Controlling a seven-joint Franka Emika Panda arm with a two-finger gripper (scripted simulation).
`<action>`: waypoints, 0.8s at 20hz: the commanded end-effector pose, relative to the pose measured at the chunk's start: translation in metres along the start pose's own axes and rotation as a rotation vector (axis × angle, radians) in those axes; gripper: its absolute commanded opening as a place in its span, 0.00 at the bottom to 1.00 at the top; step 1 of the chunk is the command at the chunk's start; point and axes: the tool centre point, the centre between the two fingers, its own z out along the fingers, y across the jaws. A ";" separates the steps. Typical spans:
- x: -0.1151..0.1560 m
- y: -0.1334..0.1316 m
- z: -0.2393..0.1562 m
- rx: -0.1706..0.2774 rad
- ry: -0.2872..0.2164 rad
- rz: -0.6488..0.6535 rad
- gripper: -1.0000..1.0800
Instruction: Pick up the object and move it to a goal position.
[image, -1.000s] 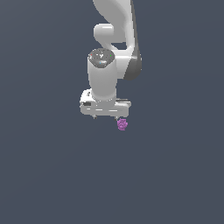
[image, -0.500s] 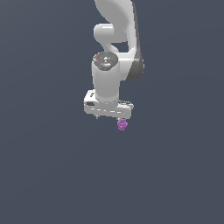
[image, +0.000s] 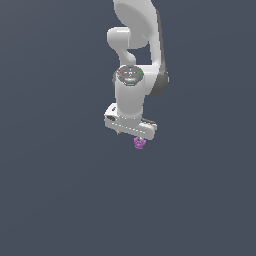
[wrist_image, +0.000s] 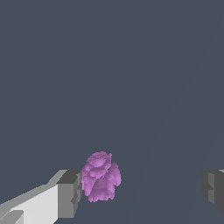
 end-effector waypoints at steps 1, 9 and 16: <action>-0.006 -0.005 0.007 0.002 0.002 0.057 0.96; -0.025 -0.020 0.027 0.006 0.007 0.238 0.96; -0.041 -0.030 0.042 0.009 0.011 0.384 0.96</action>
